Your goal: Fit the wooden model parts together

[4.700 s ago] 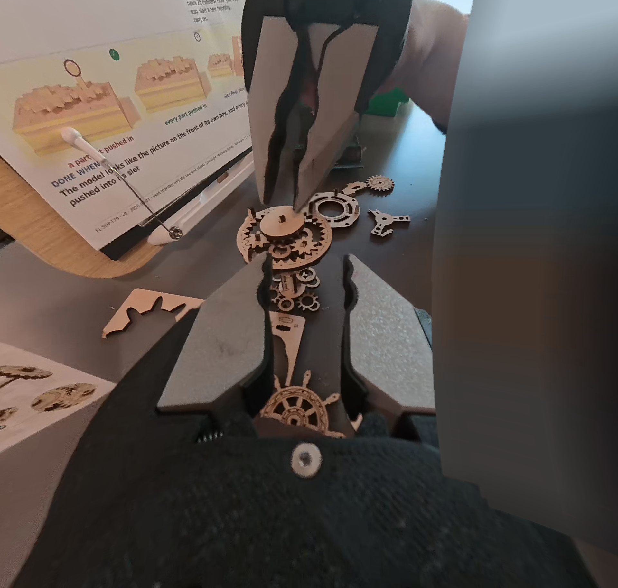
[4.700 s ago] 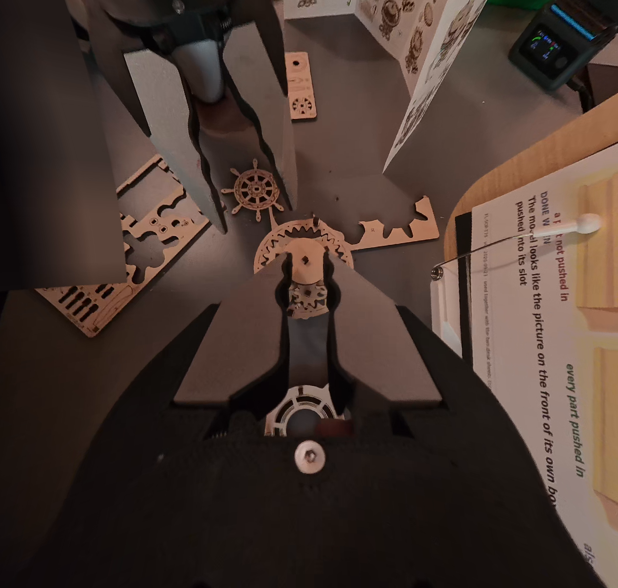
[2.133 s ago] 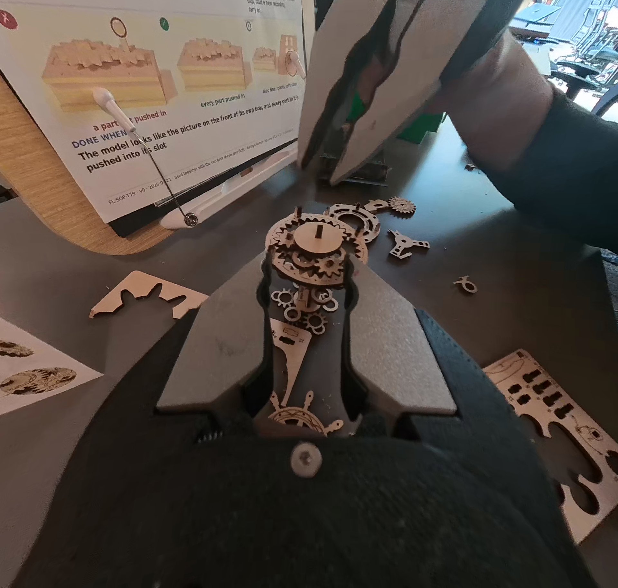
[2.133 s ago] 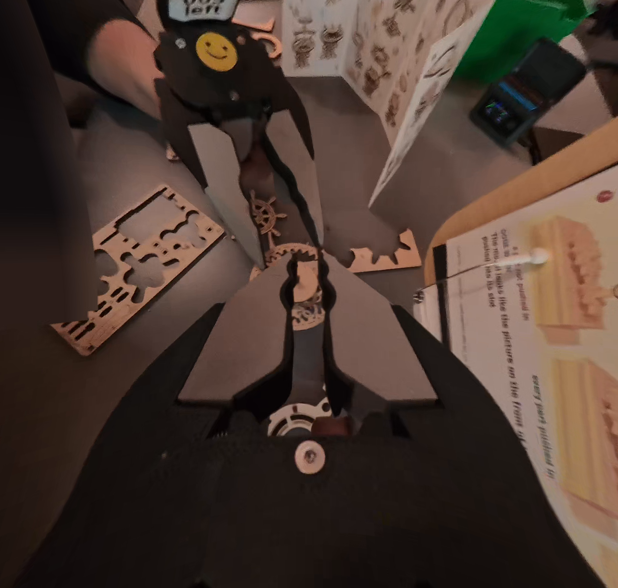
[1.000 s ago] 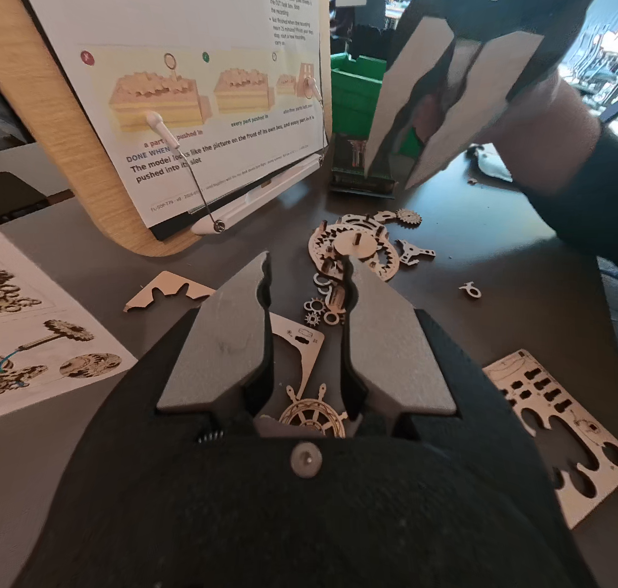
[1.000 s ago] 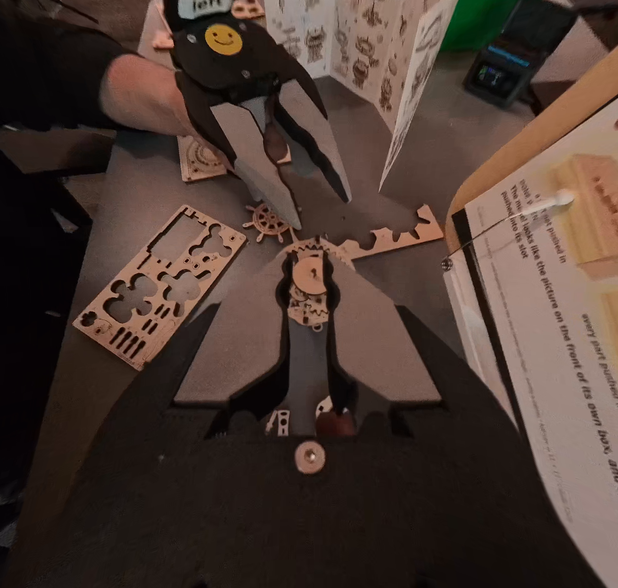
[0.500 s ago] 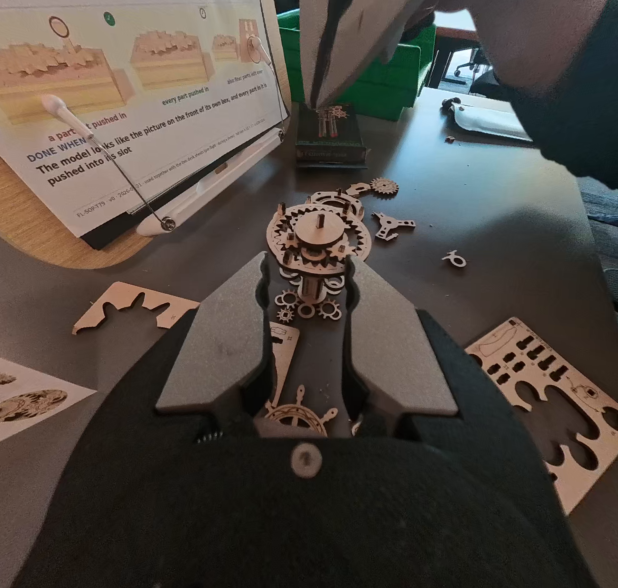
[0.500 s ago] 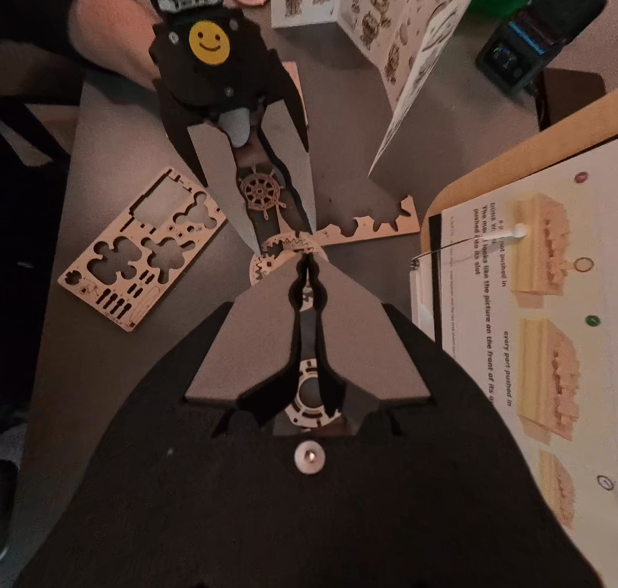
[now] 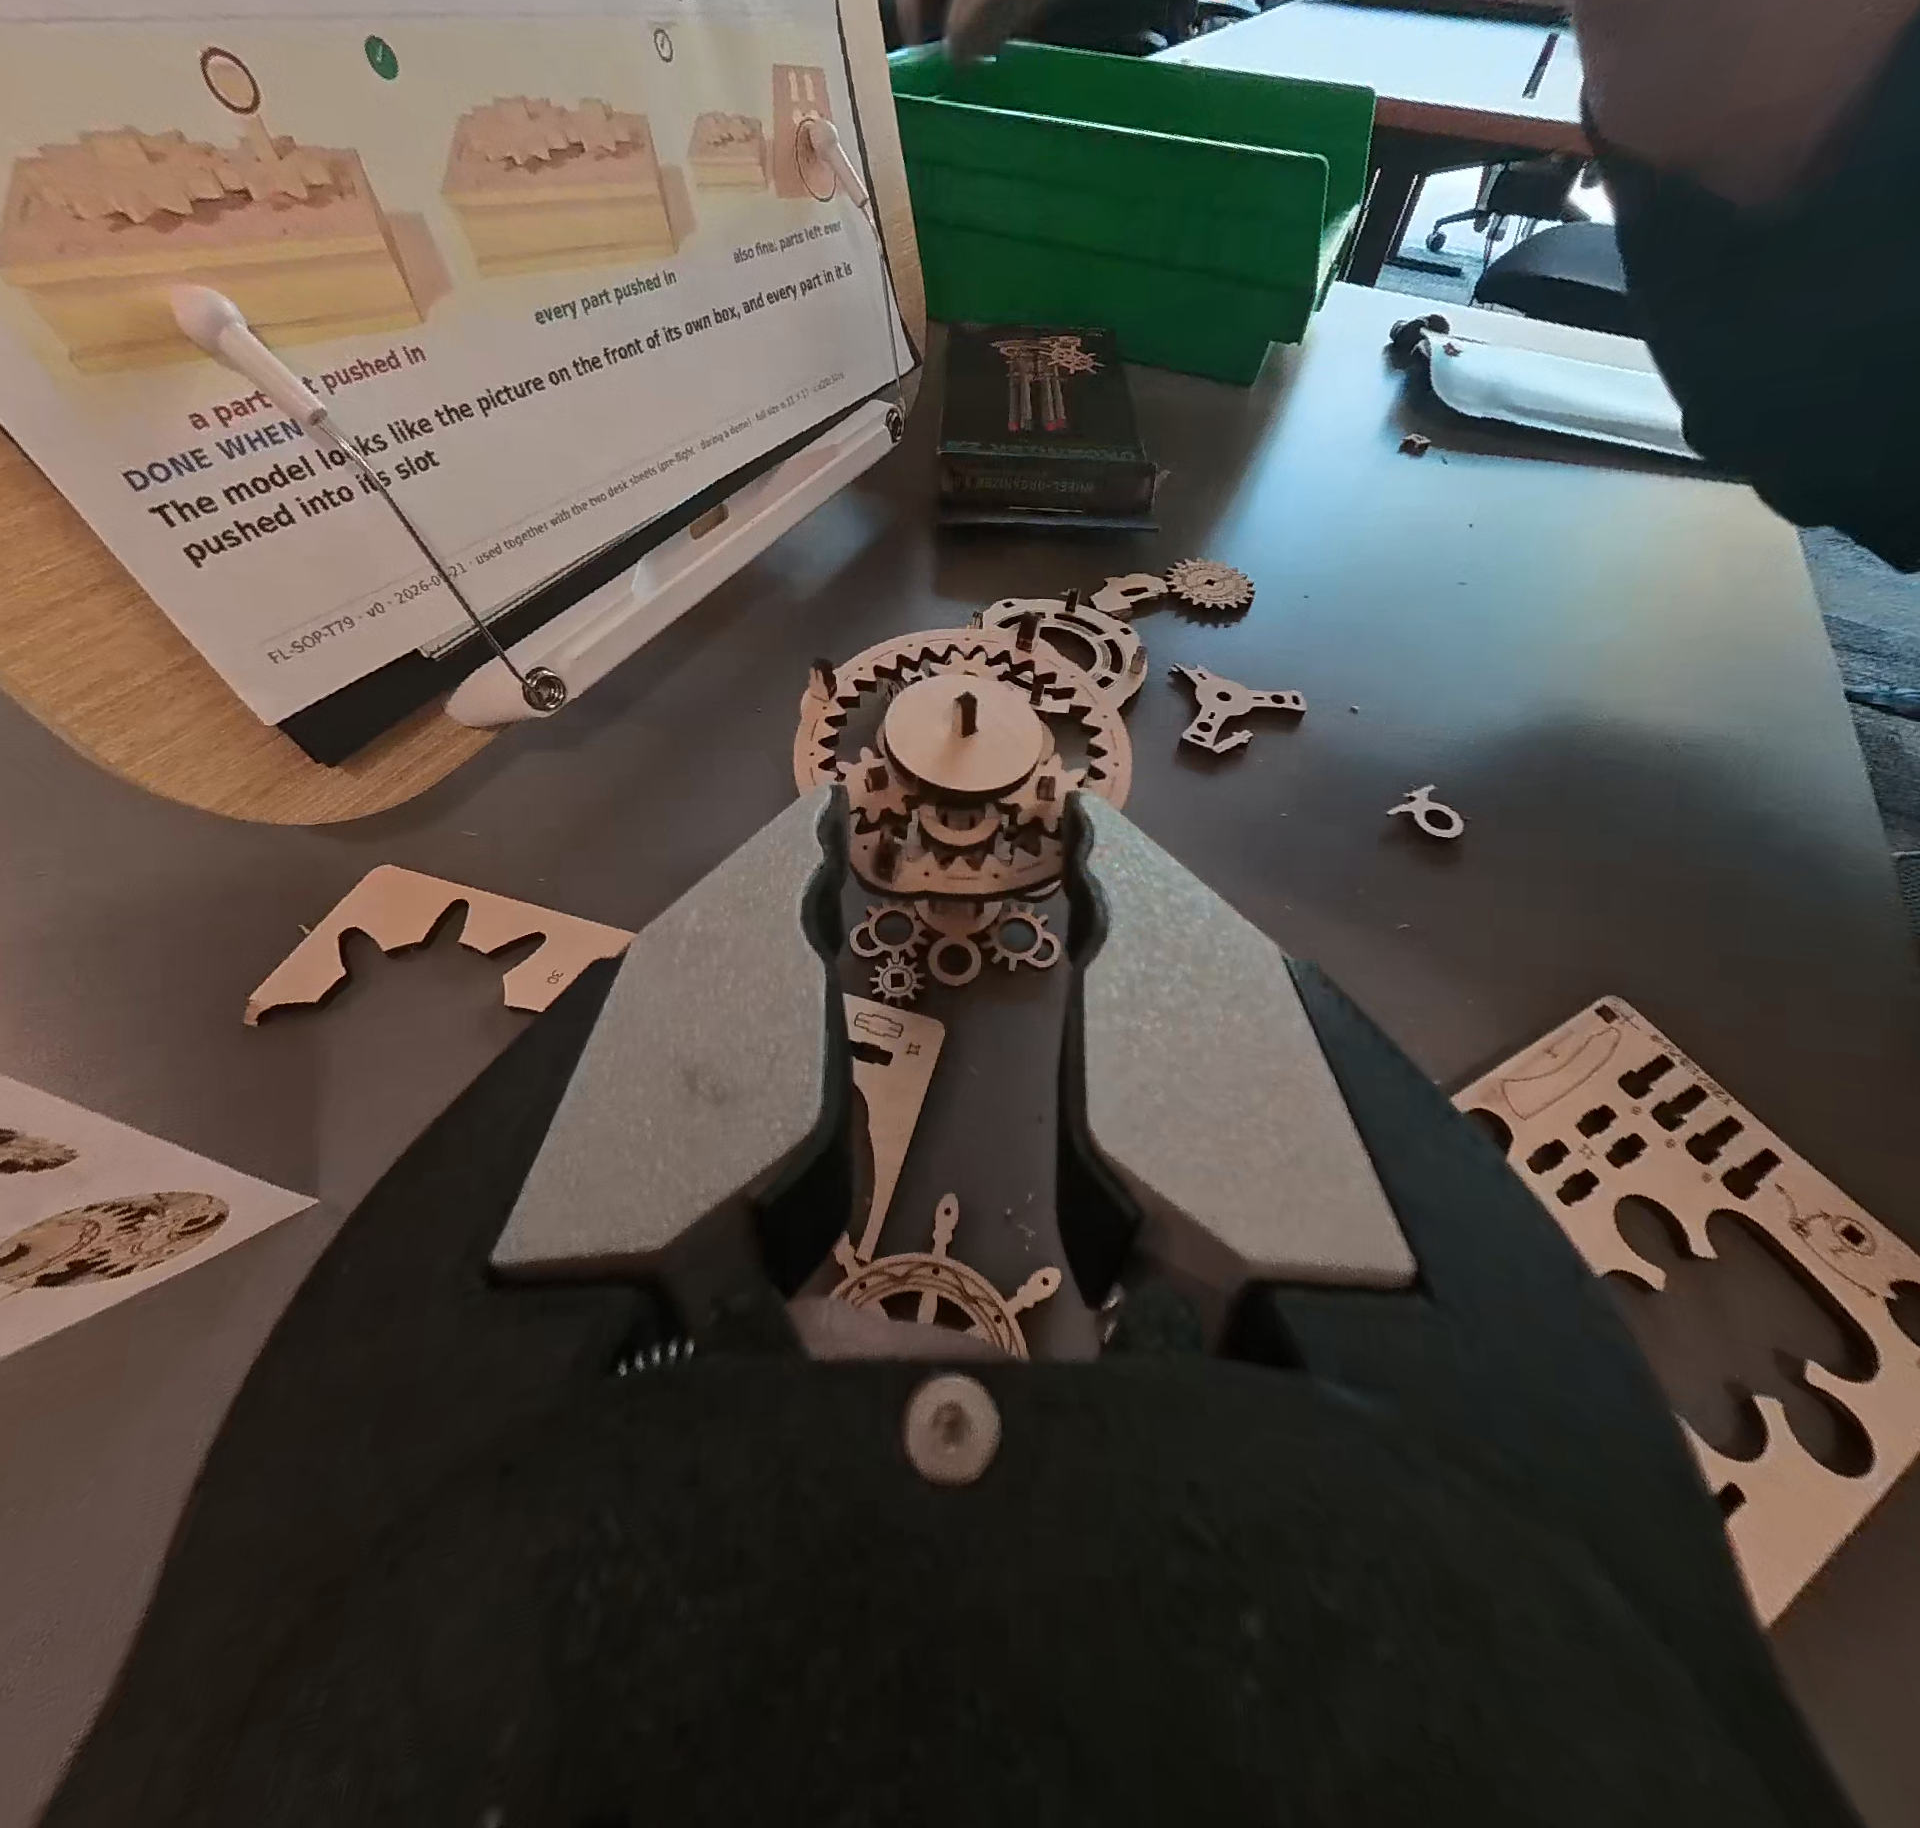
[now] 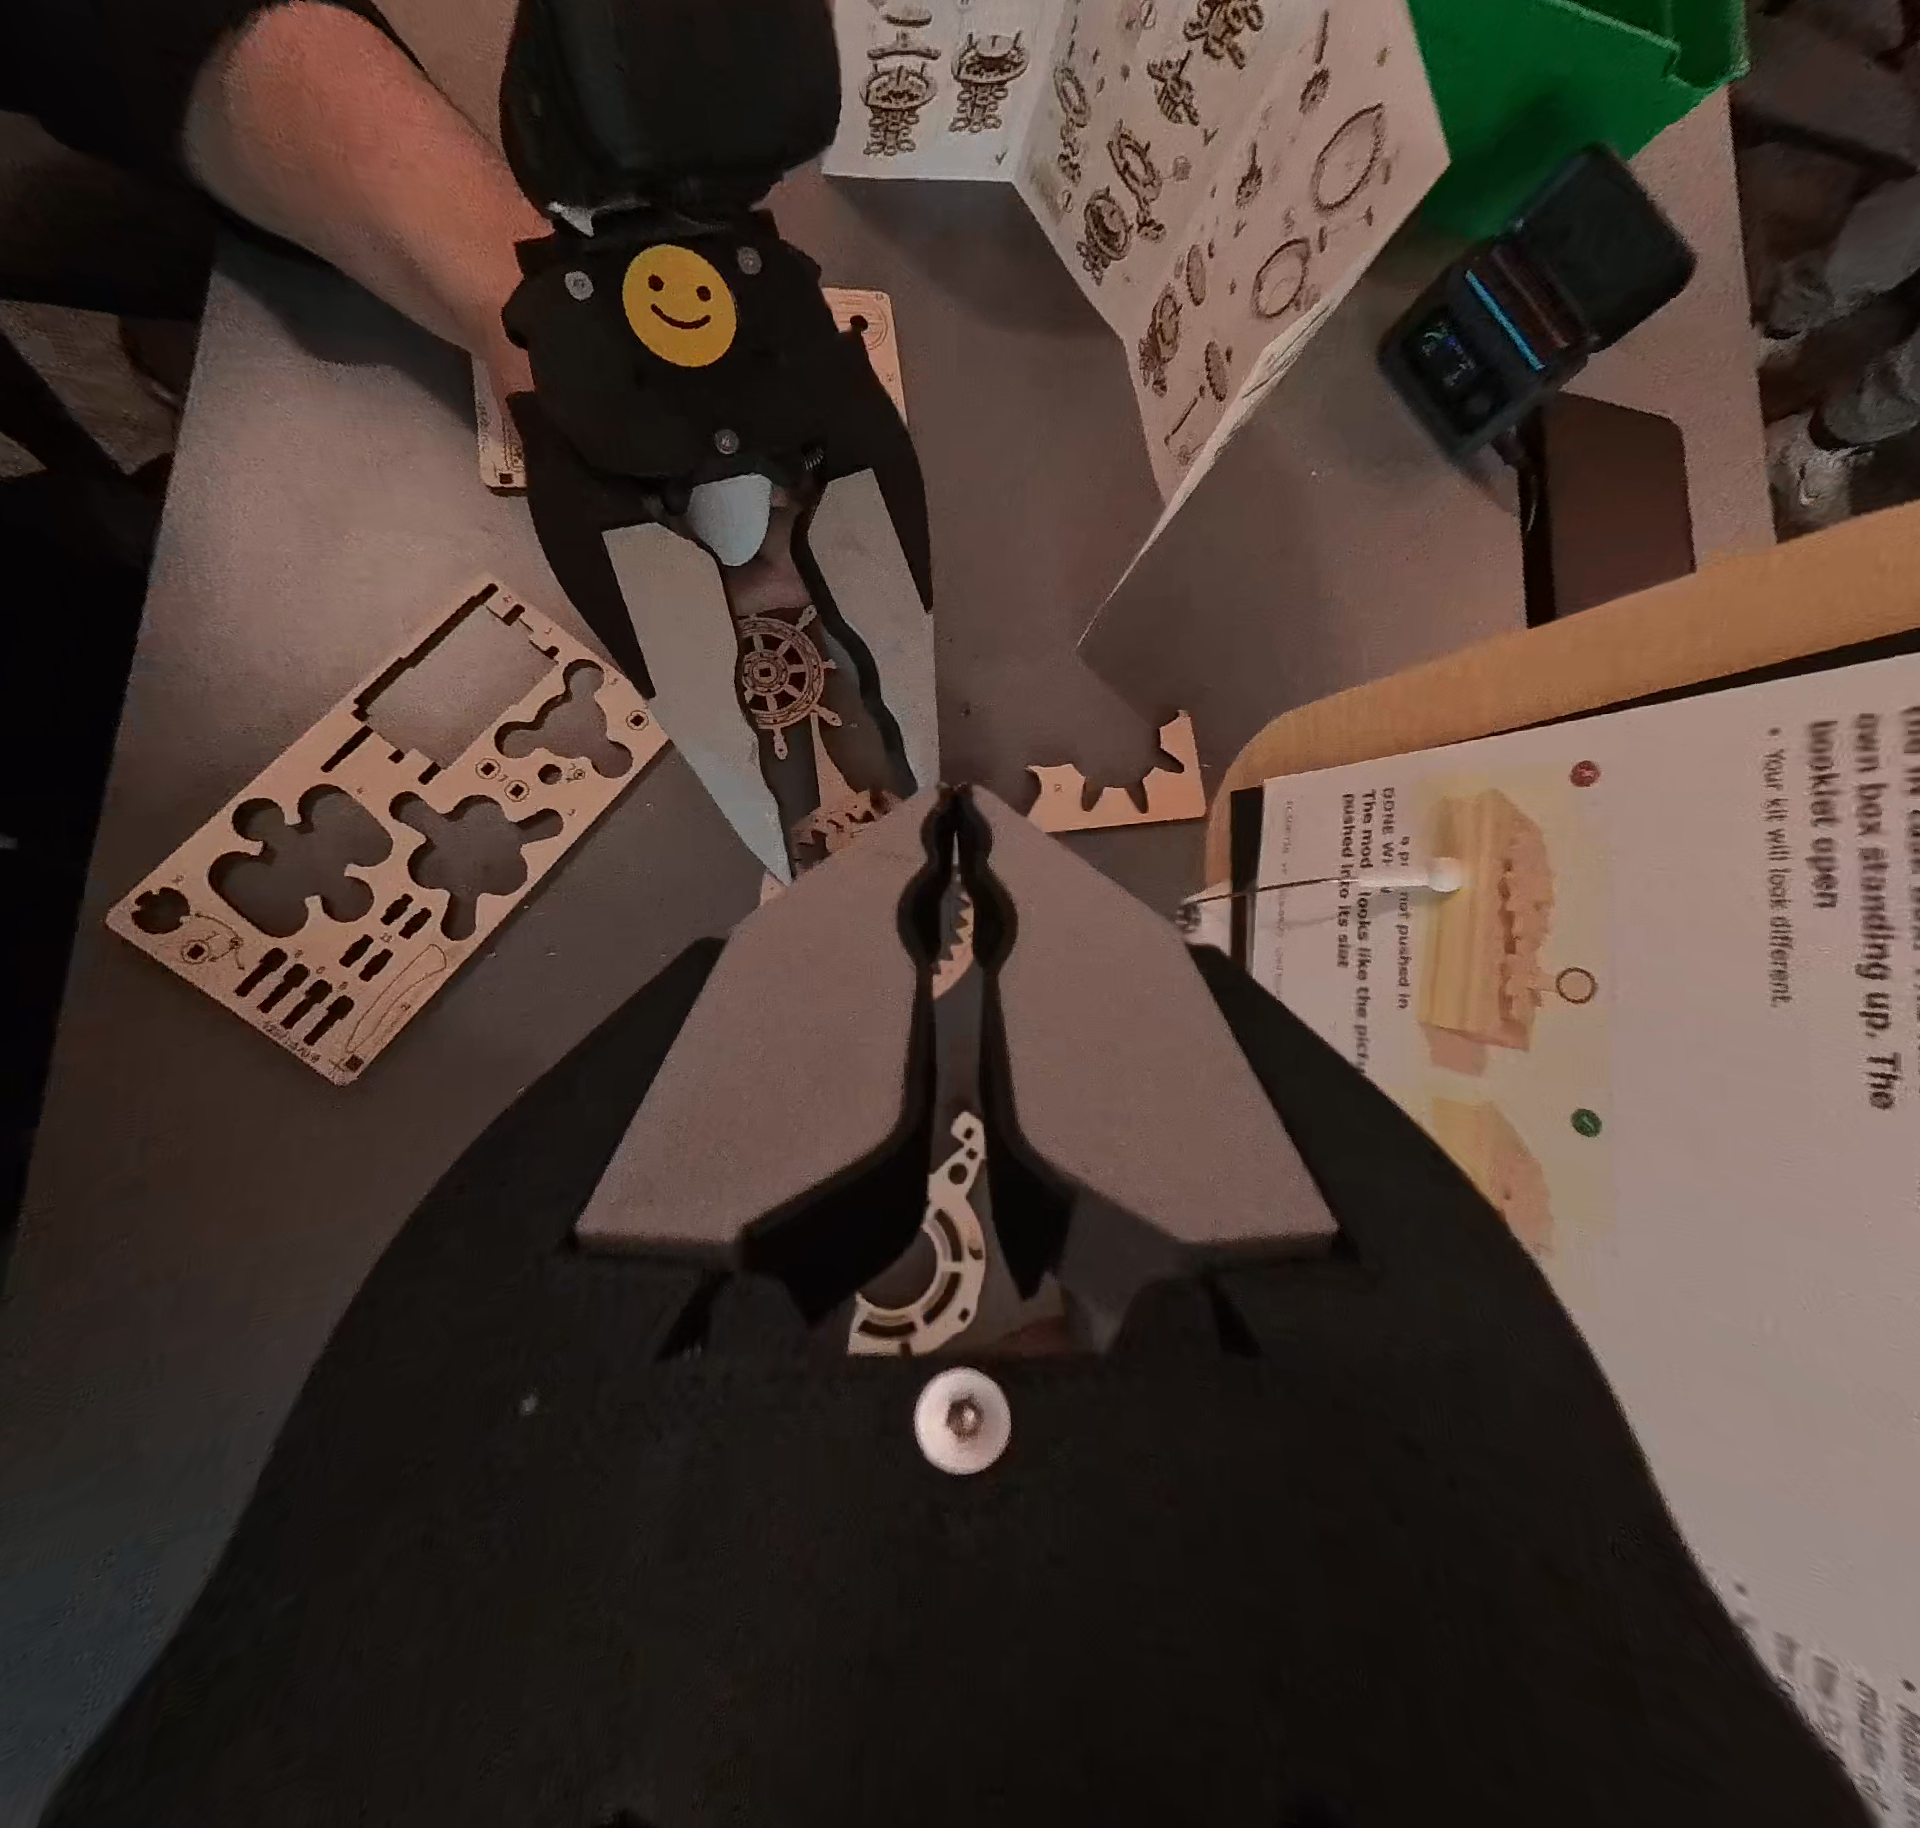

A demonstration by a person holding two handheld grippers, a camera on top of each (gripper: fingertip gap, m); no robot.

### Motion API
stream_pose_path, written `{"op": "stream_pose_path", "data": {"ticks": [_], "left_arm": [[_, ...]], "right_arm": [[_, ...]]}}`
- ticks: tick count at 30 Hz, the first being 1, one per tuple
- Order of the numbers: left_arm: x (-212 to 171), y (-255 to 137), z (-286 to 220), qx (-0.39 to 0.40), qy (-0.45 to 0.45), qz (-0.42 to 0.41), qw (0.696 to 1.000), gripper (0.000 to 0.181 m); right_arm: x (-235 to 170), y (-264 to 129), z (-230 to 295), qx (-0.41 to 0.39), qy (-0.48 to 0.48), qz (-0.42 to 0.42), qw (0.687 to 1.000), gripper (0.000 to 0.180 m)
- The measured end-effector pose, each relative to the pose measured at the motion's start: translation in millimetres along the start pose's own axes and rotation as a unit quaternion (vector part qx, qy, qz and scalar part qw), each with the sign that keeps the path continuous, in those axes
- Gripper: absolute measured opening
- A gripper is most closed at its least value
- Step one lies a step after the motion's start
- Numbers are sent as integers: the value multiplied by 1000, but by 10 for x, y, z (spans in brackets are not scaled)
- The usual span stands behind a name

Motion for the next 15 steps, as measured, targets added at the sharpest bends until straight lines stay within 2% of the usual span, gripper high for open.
{"op": "stream_pose_path", "data": {"ticks": [6, 10, 13, 15], "left_arm": [[-1, 10, -14, -1, 1, -1, 1000, 39], [0, 15, -21, -1, 2, 0, 1000, 39], [0, 17, -27, -2, 4, 0, 1000, 38], [-1, 17, -28, -1, 4, 0, 1000, 38]], "right_arm": [[-192, 411, 156, 55, 12, 33, 998, 0], [-358, 633, 226, 91, 16, 98, 991, 0], [-360, 665, 245, 108, 17, 102, 989, 0], [-328, 619, 205, 90, 14, 93, 992, 2]]}}
Point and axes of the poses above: each gripper's, where its closed fingertips meet, y out along the fingers, x out of its top, z = x × y across the jaws, the point moved 9 cm from there along -y, back along the fingers, and after that the axes turned 13 degrees about -y, right-handed, at the moved point
